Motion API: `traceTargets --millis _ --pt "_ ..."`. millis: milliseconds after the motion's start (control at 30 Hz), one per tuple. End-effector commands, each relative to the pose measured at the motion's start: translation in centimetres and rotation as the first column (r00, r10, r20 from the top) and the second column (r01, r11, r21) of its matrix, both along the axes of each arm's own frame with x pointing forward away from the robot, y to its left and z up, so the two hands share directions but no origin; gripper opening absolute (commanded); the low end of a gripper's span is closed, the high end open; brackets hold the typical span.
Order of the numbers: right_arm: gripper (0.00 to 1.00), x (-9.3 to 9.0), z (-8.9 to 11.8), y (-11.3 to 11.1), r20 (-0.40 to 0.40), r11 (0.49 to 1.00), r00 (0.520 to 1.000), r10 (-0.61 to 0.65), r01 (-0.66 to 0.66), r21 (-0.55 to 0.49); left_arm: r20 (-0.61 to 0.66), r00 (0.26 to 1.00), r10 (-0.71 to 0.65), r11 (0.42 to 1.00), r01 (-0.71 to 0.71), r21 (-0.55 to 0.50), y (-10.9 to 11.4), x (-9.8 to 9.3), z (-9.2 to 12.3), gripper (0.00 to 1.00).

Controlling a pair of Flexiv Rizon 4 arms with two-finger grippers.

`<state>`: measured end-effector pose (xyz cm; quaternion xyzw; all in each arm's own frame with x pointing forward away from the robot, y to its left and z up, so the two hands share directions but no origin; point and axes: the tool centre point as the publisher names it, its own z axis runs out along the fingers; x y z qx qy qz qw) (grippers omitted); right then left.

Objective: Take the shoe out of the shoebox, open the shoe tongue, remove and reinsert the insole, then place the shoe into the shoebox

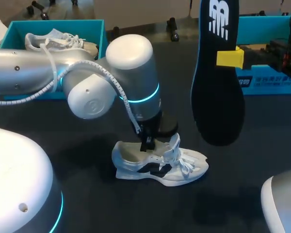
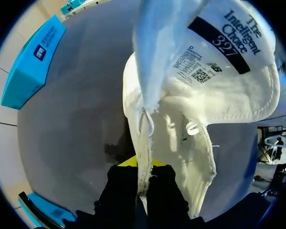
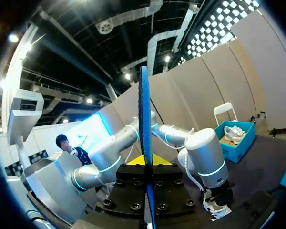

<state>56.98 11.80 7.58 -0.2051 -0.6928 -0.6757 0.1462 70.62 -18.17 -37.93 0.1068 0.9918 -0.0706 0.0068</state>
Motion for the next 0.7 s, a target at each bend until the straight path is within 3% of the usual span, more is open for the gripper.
traceTargets --millis 33,433,700 --pt "0.00 0.4 0.2 0.3 -0.002 1.000 1.000 0.004 -0.004 -0.004 0.006 1.000 -0.017 1.000 0.017 -0.002 0.2 -0.1 0.4 0.00" --pt "0.00 0.4 0.2 0.3 -0.002 1.000 1.000 0.004 -0.004 -0.004 0.028 0.982 -0.189 0.982 0.189 0.002 0.9 -0.8 2.8 0.00" --pt "0.00 0.4 0.2 0.3 -0.002 1.000 1.000 0.004 -0.004 -0.004 0.038 0.923 -0.383 0.924 0.383 -0.004 1.2 -0.2 5.2 0.00"
